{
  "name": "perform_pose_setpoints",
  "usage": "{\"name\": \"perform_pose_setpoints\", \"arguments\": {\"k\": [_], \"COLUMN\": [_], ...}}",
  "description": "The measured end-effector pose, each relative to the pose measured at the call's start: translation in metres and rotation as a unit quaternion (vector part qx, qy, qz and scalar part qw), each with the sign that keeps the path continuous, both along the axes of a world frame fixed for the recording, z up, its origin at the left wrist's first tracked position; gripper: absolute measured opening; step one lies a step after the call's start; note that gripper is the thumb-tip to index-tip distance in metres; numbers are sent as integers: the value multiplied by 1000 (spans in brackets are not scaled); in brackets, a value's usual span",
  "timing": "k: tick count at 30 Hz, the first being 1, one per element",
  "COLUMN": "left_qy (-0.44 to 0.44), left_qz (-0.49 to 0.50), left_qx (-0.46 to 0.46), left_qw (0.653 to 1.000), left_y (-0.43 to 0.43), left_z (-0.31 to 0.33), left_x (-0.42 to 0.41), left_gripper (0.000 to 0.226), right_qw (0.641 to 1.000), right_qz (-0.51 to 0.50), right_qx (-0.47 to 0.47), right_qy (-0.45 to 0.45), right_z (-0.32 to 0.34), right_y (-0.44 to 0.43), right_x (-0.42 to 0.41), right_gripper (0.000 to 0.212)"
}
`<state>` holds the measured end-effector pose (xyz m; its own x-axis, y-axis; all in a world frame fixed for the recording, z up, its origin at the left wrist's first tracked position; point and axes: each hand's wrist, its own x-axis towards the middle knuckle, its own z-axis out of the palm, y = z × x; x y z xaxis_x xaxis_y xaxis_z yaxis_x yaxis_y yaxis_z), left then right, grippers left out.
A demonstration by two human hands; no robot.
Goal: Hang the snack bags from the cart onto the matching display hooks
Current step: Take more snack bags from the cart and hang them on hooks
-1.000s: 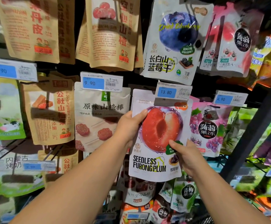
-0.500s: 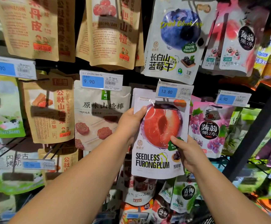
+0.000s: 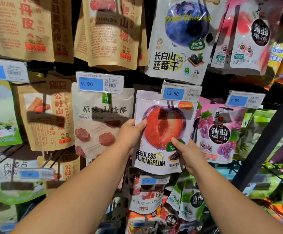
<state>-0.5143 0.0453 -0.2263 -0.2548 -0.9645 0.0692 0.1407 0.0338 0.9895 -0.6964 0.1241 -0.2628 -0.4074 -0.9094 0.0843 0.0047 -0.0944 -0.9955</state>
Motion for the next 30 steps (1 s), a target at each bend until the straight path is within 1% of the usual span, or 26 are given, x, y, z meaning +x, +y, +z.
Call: {"name": "perform_pose_setpoints", "arguments": {"k": [1, 2, 4, 5, 6, 8, 9, 10, 11, 12, 14, 15, 16, 17, 19, 21, 24, 25, 28, 30], "left_qy": [1, -2, -3, -5, -9, -9, -7, -5, -8, -17, -38, -41, -52, -71, -101, -112, -153, -164, -153, -118], "left_qz": [3, 7, 10, 10, 11, 15, 15, 16, 20, 26, 43, 48, 53, 61, 70, 75, 80, 79, 79, 78], "left_qx": [-1, 0, 3, 2, 2, 3, 7, 12, 15, 19, 28, 35, 43, 46, 42, 35, 17, 12, 13, 31], "left_qw": [1000, 1000, 1000, 1000, 1000, 1000, 1000, 1000, 1000, 999, 998, 997, 996, 995, 992, 990, 985, 983, 985, 989], "left_y": [-2, -3, -5, -5, -6, -7, -7, -9, -11, -15, -26, -40, -56, -69, -80, -66, -52, -48, -46, -45], "left_z": [-1, -2, -4, -4, -4, -2, -1, -1, 0, -1, -6, -16, -27, -36, -40, -23, -8, -7, -15, -23], "left_x": [0, 0, 0, 0, 0, -1, -1, -2, -3, -5, -8, -12, -16, -20, -22, -20, -16, -15, -14, -14], "left_gripper": [20, 17, 15, 15, 15, 14, 15, 16, 21, 32, 63, 75, 84, 88, 88, 84, 63, 60, 58, 62], "right_qw": [1000, 1000, 1000, 1000, 1000, 999, 999, 999, 999, 998, 997, 996, 995, 994, 992, 990, 990, 989, 985, 984], "right_qz": [2, 1, -9, -12, -18, -33, -34, -34, -41, -46, -58, -69, -78, -86, -105, -117, -120, -126, -149, -151], "right_qx": [0, 1, 2, 0, -1, -5, -5, -3, 1, 3, 11, 17, 21, 29, 41, 39, 35, 41, 54, 59], "right_qy": [-1, -5, -2, 3, 11, 32, 34, 34, 36, 39, 46, 51, 56, 62, 64, 63, 62, 64, 73, 73], "right_z": [-3, -4, -6, -7, -7, -7, -9, -8, -7, -6, -6, -6, -7, -9, -8, -8, -6, -7, -9, -10], "right_y": [-1, -2, -4, -6, -7, -11, -15, -17, -20, -24, -31, -35, -38, -42, -47, -52, -56, -58, -60, -58], "right_x": [-1, 0, -1, -2, -2, -1, -2, -2, -1, -1, -3, -3, -3, -3, -2, -2, -2, -2, -2, 0], "right_gripper": [51, 47, 31, 28, 30, 46, 51, 47, 37, 27, 15, 16, 21, 27, 28, 28, 28, 28, 28, 35]}}
